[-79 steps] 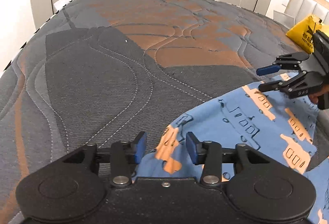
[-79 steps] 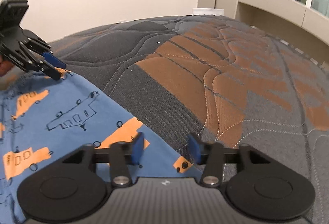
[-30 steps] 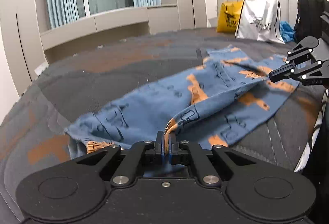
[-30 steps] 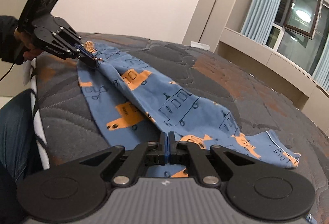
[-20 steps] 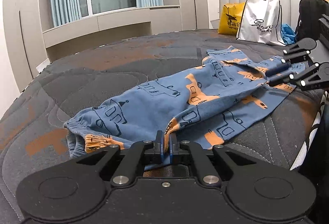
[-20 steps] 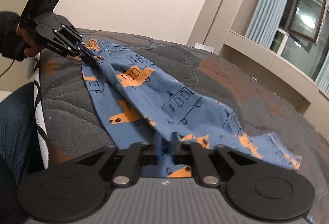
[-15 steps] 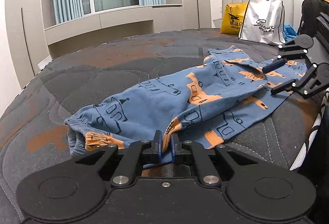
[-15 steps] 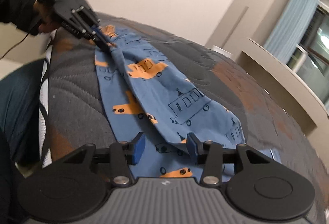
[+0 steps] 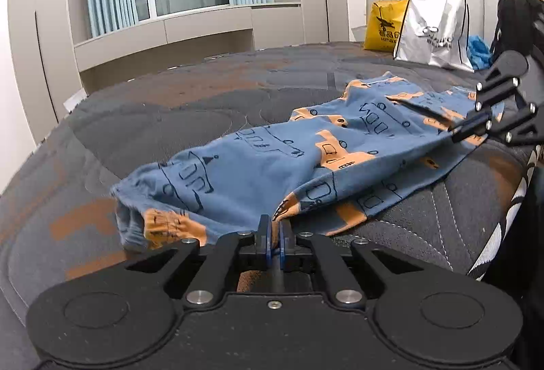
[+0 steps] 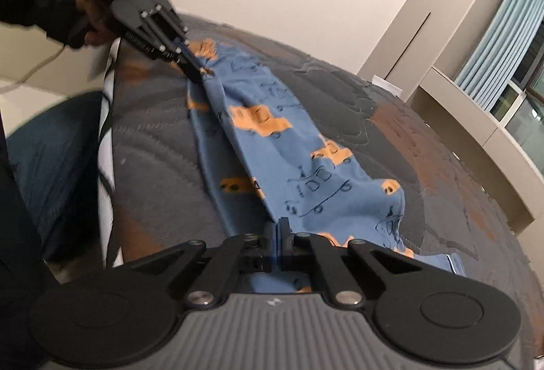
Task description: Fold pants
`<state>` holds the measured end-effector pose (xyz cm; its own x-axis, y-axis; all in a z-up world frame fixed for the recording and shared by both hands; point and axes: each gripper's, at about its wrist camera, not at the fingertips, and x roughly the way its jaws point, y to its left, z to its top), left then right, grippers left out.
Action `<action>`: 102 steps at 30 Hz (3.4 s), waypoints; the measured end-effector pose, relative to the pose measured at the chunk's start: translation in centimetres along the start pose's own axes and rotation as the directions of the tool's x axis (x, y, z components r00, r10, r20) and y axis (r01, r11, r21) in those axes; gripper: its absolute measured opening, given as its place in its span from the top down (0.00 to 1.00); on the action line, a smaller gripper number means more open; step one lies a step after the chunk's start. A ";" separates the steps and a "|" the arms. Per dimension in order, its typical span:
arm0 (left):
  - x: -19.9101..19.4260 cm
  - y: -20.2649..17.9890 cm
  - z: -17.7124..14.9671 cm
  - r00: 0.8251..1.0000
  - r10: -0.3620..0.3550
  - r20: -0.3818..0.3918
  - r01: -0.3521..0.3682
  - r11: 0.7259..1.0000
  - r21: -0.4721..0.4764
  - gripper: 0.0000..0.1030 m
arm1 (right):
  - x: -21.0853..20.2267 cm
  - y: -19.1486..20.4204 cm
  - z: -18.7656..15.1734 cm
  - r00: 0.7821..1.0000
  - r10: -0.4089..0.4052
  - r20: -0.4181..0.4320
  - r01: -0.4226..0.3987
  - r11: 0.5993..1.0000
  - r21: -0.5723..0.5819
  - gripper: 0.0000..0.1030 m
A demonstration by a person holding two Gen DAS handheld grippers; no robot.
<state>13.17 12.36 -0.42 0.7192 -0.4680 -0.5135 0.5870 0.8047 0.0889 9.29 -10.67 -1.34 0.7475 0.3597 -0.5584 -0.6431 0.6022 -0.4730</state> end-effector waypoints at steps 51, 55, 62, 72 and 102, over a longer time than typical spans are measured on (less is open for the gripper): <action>13.9 -18.9 11.9 0.966 -0.259 -0.012 0.245 0.929 -0.277 0.35 | -2.4 -17.6 -6.1 0.898 -0.314 -0.307 0.440 0.649 0.621 0.00; 14.3 -18.5 12.1 0.964 -0.263 -0.029 0.242 0.921 -0.305 0.69 | -1.7 -18.3 -5.5 0.906 -0.307 -0.291 0.423 0.659 0.622 0.00; 14.3 -17.0 11.7 0.962 -0.273 0.003 0.253 0.886 -0.388 0.98 | -0.1 -19.6 -4.7 0.920 -0.273 -0.282 0.392 0.685 0.614 0.11; 14.5 -16.1 10.9 0.961 -0.277 0.009 0.250 0.851 -0.462 0.63 | 3.3 -23.2 -2.8 0.945 -0.153 -0.290 0.312 0.687 0.656 0.29; 13.5 -17.1 12.0 0.962 -0.270 0.041 0.263 0.872 -0.412 1.00 | 1.1 -27.5 -4.6 0.929 -0.217 -0.301 0.370 0.476 0.798 1.00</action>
<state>17.30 -12.08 1.42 0.5486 -0.6826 -0.4828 0.5478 0.7297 -0.4091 27.01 -30.06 7.94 0.7837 -0.0113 -0.6210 0.1027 0.9884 0.1117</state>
